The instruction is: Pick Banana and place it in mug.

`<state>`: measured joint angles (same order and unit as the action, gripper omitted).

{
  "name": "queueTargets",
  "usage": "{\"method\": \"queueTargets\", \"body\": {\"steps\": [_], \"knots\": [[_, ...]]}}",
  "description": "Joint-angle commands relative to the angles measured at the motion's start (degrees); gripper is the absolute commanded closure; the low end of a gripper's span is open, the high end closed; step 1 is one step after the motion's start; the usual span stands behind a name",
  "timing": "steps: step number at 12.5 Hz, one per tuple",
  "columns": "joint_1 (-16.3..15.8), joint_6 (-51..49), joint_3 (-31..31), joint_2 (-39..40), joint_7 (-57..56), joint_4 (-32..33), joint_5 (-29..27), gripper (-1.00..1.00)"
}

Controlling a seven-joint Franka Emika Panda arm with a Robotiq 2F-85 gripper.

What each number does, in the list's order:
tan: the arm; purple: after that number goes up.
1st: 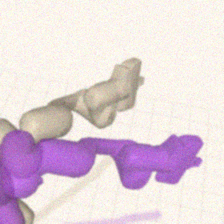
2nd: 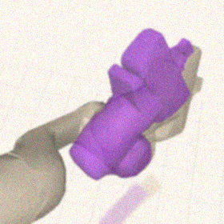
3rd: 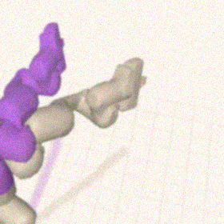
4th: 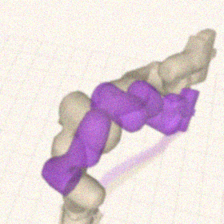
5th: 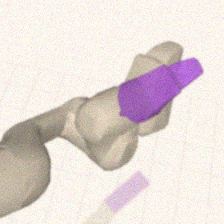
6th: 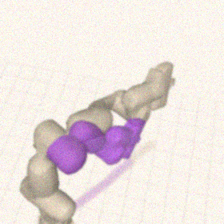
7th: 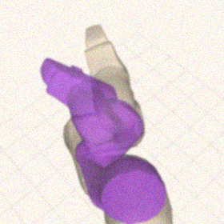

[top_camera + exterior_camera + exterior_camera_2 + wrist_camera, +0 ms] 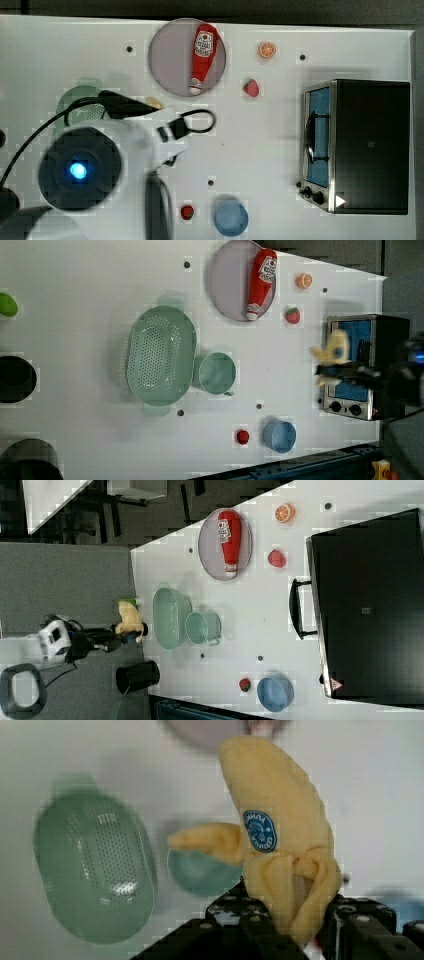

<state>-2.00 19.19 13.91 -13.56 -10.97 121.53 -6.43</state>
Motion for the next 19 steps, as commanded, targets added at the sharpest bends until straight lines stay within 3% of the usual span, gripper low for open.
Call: {"method": "queueTargets", "body": {"steps": [1, 4, 7, 9, 12, 13, 14, 16, 19], "knots": [[-1.3, 2.9, 7.1, 7.2, 21.6, 1.3, -0.2, 0.37], [-1.4, 11.0, 10.0, 12.1, 28.2, 4.3, 0.5, 0.37], [-1.3, 22.8, 9.6, 15.5, 28.4, 10.5, 1.8, 0.37], [-1.3, 24.8, 9.5, 17.0, 28.4, 12.4, 2.3, 0.36], [-1.5, 29.8, 9.7, 19.5, 28.4, 13.7, 2.5, -0.32], [-1.4, 32.1, 9.5, 20.1, 28.4, 13.7, 2.5, -0.74], [-1.4, 32.9, 9.3, 20.1, 28.4, 13.7, 2.5, -0.93], [-1.2, 33.1, 8.7, 18.7, 28.4, 12.2, 2.4, -1.00], [-0.7, 24.1, 6.7, 13.6, 28.4, 8.3, 2.4, -1.00]]}}
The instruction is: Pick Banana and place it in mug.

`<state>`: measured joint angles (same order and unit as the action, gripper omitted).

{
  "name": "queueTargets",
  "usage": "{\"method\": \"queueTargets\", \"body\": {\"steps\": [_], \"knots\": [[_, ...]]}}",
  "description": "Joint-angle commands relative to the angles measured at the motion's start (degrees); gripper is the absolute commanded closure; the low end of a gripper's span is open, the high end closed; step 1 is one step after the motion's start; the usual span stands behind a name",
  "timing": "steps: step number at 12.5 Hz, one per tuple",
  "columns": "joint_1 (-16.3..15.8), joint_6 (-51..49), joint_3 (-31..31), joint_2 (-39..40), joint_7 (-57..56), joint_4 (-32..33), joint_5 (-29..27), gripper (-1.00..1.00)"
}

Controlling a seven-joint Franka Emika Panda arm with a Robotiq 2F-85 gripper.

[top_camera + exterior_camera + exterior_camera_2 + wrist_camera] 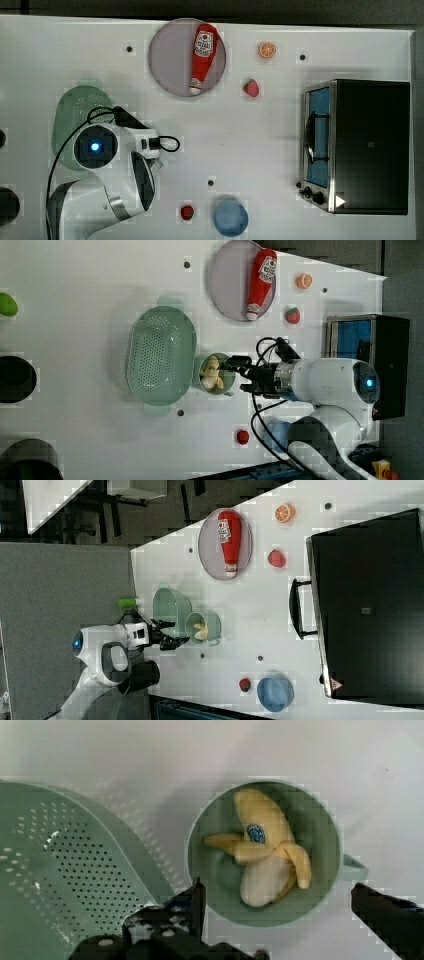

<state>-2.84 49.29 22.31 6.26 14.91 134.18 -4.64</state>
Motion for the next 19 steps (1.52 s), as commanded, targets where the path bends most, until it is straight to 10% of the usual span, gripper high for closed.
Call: {"method": "queueTargets", "body": {"steps": [1, 11, 19], "knots": [[0.3, -11.7, -2.9, -8.7, 2.4, -6.6, 0.6, -1.00], [1.7, -43.6, -22.5, -19.1, -8.1, -24.0, 5.1, -1.00], [1.7, -47.9, -25.6, -18.9, -8.1, -26.4, 7.3, -1.00]]}}
